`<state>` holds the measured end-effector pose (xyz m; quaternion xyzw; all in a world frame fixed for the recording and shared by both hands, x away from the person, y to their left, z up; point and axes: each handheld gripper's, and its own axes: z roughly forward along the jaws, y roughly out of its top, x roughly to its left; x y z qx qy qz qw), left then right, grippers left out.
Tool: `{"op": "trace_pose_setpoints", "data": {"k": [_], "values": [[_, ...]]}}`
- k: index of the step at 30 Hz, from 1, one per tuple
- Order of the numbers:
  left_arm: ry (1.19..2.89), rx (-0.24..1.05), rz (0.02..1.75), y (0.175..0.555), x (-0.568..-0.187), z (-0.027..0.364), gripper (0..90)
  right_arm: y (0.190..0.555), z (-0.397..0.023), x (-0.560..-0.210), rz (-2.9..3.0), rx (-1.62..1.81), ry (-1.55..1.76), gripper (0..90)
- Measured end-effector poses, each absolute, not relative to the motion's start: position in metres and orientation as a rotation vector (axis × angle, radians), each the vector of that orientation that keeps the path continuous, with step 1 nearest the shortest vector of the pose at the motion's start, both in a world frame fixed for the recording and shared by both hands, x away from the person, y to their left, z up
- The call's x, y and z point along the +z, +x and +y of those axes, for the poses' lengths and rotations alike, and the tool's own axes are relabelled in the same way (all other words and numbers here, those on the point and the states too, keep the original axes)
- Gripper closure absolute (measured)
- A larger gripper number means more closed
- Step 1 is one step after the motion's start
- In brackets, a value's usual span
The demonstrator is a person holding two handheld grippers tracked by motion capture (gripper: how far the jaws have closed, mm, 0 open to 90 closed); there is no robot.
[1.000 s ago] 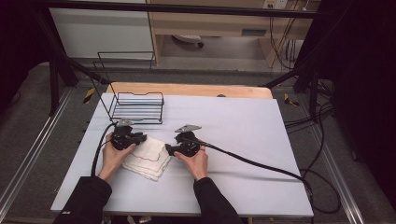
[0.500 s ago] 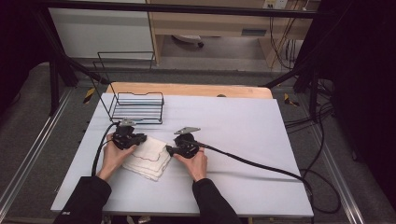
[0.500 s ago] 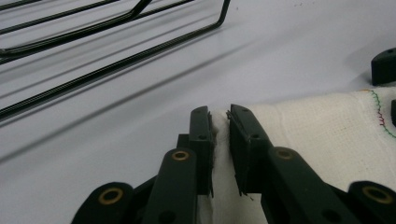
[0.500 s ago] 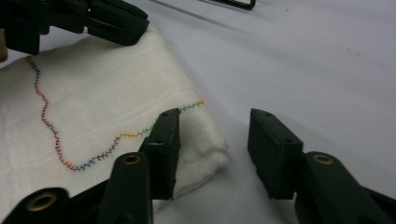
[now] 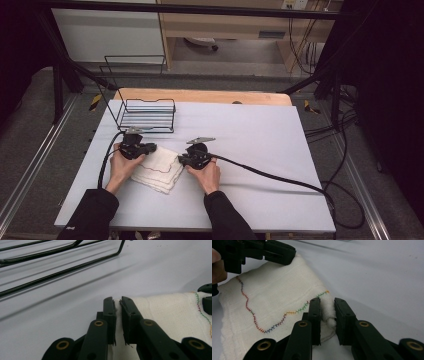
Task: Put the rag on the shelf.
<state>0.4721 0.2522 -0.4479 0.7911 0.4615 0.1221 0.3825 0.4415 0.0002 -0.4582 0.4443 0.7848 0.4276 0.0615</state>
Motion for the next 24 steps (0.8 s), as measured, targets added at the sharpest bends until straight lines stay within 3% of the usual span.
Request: {"op": "trace_pose_setpoints", "data": {"k": [5,24], "values": [[2.0,0.326,1.156,0.47,-0.443,0.254,83.1,0.441,-0.001,-0.456,2.376,1.293,1.325,81.9],[1.845,0.445,1.009,0.43,-0.401,0.269,83.2,0.416,-0.009,-0.417,2.248,1.468,1.128,82.8]]}}
